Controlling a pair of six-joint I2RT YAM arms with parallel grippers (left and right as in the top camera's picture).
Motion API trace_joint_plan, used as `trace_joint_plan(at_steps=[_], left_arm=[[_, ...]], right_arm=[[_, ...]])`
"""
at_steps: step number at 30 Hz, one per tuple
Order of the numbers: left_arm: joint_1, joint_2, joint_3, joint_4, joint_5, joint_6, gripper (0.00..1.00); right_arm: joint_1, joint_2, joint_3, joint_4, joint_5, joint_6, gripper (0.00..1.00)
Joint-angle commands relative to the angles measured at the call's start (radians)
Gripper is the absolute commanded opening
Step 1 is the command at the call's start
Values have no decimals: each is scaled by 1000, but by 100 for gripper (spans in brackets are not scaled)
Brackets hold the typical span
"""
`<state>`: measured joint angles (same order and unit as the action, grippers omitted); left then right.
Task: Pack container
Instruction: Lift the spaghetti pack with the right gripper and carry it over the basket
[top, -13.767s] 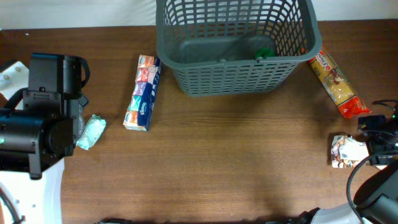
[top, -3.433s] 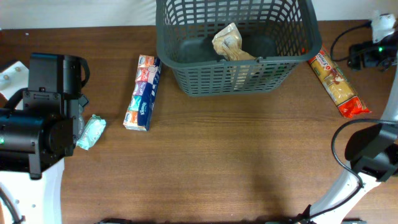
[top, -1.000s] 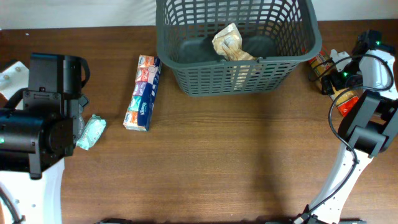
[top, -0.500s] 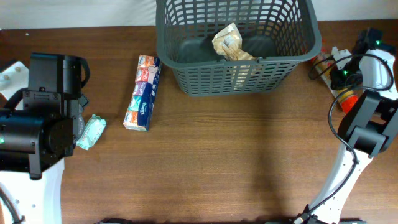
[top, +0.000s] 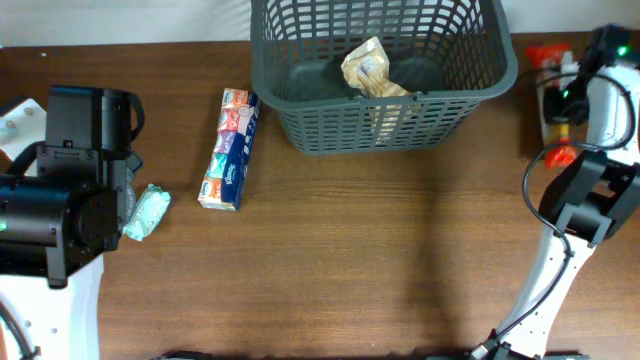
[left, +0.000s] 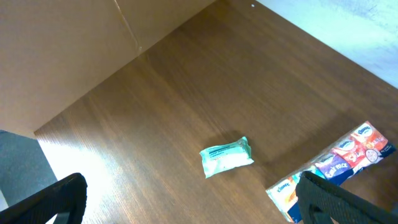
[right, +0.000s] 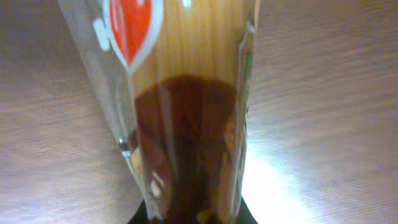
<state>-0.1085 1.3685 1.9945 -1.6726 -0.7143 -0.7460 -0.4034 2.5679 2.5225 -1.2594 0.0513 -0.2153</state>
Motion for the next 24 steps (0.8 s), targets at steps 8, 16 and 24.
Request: trace_joint_plan(at_steps=[8, 16, 24], left_arm=[[6, -9, 10, -1, -7, -9, 99], [6, -9, 10, -1, -7, -9, 99], [6, -9, 10, -1, -7, -9, 99]], right_arm=[[-2, -301, 607, -130, -166, 197, 3], [65, -491, 614, -74, -445, 285, 3], [304, -480, 589, -41, -460, 306, 3]])
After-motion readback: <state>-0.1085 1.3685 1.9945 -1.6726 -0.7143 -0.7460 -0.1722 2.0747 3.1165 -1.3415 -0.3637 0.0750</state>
